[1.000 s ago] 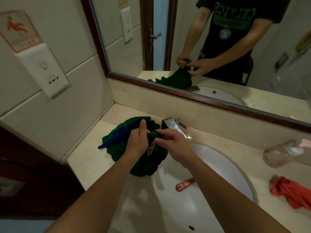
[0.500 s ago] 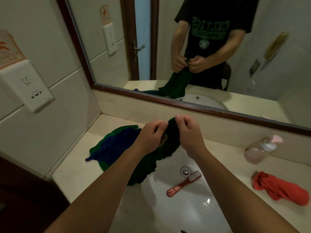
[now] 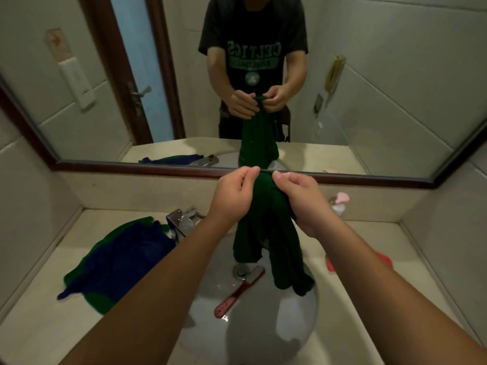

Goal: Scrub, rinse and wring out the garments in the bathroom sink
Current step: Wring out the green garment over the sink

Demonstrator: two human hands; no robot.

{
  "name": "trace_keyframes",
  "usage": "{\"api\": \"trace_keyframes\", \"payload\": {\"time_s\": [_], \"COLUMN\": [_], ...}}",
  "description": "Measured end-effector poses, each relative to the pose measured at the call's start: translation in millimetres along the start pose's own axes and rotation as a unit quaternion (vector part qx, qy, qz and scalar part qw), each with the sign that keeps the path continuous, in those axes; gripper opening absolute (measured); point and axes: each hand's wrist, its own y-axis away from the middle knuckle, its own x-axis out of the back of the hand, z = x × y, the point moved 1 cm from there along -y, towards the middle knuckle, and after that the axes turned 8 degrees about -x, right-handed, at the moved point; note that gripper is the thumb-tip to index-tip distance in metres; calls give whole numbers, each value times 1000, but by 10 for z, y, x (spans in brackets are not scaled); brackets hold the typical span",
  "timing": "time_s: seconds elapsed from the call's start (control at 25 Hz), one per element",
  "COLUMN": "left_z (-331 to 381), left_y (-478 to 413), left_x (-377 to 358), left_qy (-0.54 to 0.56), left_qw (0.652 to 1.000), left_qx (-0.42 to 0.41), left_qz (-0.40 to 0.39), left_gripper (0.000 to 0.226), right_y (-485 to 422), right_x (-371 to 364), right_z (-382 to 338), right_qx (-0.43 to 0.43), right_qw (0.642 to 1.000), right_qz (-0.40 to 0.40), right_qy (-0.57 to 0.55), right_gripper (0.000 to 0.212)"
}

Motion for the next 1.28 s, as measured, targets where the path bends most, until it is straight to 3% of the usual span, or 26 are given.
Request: {"api": "trace_keyframes", "payload": {"time_s": [0.12, 0.24, 0.36, 0.56, 0.72, 0.88, 0.92, 0.96, 1.08, 1.16, 1.28], "left_z": [127, 84, -15, -58, -255, -240, -204, -175, -120, -139, -247], "left_y": [-63, 148, 335, 351, 304, 115, 43, -34, -242, -336, -389], "left_x": [-304, -554, -713, -665, -500, -336, -281, -228, -96, -39, -10], "left_qy": [46, 90, 108, 61, 11, 32, 45, 54, 37, 8, -24], "left_qw": [998, 996, 992, 998, 999, 998, 997, 996, 996, 996, 994], "left_qx": [14, 21, 50, 14, 36, 40, 40, 43, 64, 79, 102], "left_qz": [-36, -15, -46, 3, -14, 27, 40, 48, 52, 47, 10], "left_gripper": [33, 28, 34, 41, 42, 41, 40, 41, 50, 54, 58], "right_y": [-33, -69, -97, -98, -127, -126, -137, -138, -143, -146, -138], "right_x": [158, 258, 328, 314, 306, 272, 314, 354, 418, 416, 423], "right_z": [-88, -163, -180, -169, -230, -293, -288, -281, -185, -91, -4], "right_qx": [-39, -39, -37, -35, -14, 15, 10, 3, -1, -4, 21], "right_qw": [992, 981, 978, 978, 972, 971, 972, 973, 986, 990, 985], "right_qz": [37, 95, 130, 129, 155, 198, 198, 189, 158, 136, 121], "right_qy": [-114, -164, -157, -160, -173, -130, -128, -130, -49, -30, 120], "right_gripper": [34, 32, 30, 35, 37, 22, 28, 35, 17, 24, 16]}}
